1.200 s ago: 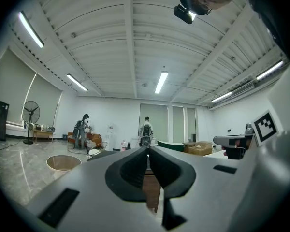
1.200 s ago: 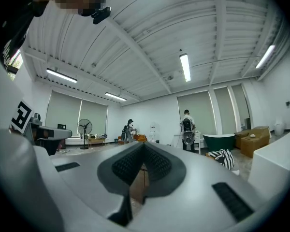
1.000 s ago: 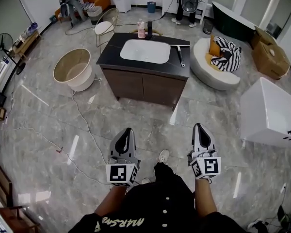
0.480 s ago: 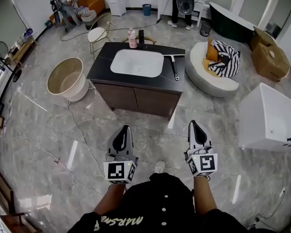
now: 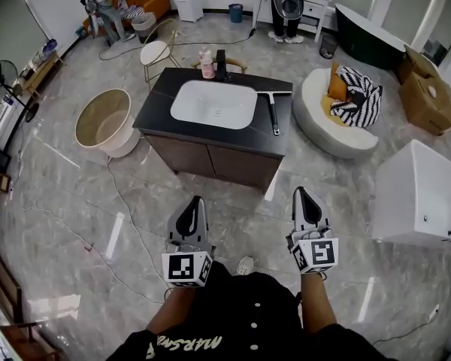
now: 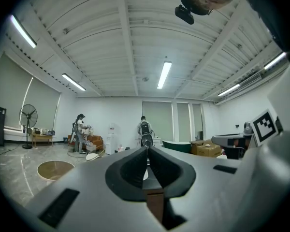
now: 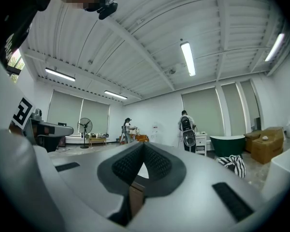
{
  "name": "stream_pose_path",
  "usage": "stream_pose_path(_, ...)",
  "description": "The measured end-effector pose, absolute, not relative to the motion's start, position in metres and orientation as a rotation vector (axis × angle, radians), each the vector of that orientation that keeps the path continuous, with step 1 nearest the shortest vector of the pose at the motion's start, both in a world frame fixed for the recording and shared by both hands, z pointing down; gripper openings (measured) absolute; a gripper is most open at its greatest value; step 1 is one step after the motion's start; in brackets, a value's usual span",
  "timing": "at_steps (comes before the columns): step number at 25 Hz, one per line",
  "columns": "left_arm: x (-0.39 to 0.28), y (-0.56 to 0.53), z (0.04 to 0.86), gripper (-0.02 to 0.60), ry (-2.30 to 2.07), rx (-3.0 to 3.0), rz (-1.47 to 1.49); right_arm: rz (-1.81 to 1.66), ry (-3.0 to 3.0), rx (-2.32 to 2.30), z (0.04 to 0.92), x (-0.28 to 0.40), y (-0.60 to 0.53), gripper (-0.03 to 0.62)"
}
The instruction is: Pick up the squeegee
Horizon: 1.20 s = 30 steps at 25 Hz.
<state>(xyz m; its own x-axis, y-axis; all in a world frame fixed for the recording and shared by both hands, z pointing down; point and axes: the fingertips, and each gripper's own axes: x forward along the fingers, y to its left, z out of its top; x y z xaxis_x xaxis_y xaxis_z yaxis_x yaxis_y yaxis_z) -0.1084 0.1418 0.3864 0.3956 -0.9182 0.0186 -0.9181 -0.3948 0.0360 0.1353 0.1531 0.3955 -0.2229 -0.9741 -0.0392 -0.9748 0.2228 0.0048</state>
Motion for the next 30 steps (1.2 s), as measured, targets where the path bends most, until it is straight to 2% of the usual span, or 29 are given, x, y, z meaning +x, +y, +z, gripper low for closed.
stream_pose_path(12,-0.096,0.064,0.404,0.025,-1.676,2.587,-0.022,0.035,2.434,-1.964,0.410,0.147,0.078,-0.003)
stream_pose_path(30,-0.088,-0.197,0.386,0.025,-1.526,2.686,-0.044,0.079,2.359,-2.087,0.388,0.150,-0.159,-0.003)
